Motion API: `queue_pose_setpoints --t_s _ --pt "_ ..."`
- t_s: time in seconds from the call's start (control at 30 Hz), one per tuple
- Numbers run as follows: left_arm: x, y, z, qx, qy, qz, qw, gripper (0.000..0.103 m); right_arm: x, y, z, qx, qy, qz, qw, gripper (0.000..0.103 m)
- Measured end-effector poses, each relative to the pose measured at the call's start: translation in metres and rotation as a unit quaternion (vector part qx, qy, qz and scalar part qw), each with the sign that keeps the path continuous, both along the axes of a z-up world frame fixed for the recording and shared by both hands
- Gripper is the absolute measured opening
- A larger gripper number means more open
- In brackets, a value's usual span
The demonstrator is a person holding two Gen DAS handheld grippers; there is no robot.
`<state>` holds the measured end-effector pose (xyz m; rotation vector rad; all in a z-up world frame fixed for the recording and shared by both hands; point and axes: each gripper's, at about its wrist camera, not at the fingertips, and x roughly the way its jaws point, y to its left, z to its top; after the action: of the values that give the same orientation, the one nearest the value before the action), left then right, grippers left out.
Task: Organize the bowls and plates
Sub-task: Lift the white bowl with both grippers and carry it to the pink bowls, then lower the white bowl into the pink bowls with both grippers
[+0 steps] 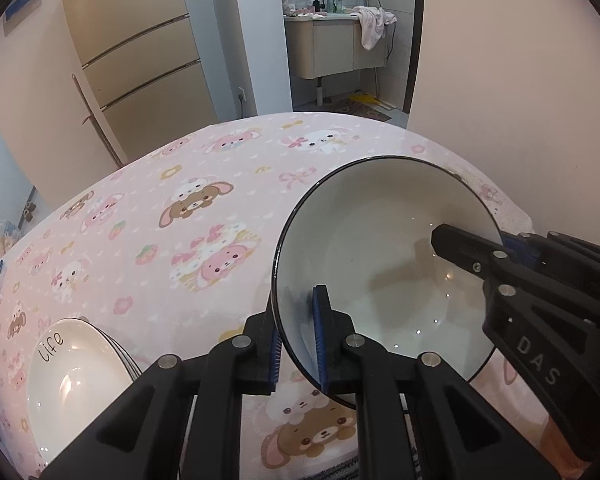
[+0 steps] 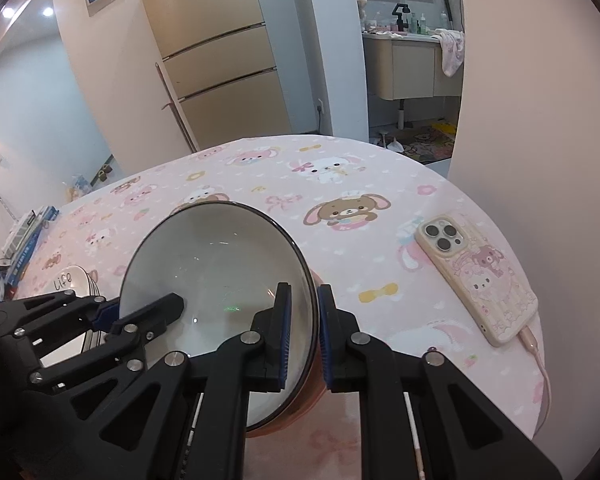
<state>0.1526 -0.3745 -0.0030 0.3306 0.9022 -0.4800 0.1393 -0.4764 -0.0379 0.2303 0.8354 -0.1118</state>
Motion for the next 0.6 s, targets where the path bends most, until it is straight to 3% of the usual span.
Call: queue_pose_setpoints --t_s 0.3,0.6 --pt "0.000 -0.001 0.000 0.000 -0.004 0.006 1.0000 0.014 0.000 -0.003 0.001 0.009 0.011 0.011 1.000 0.013" --pt "-0.006 -0.007 0.005 0.015 -0.021 0.009 0.9996 0.018 -0.003 0.008 0.008 -0.041 0.019 0.008 0.999 0.013"
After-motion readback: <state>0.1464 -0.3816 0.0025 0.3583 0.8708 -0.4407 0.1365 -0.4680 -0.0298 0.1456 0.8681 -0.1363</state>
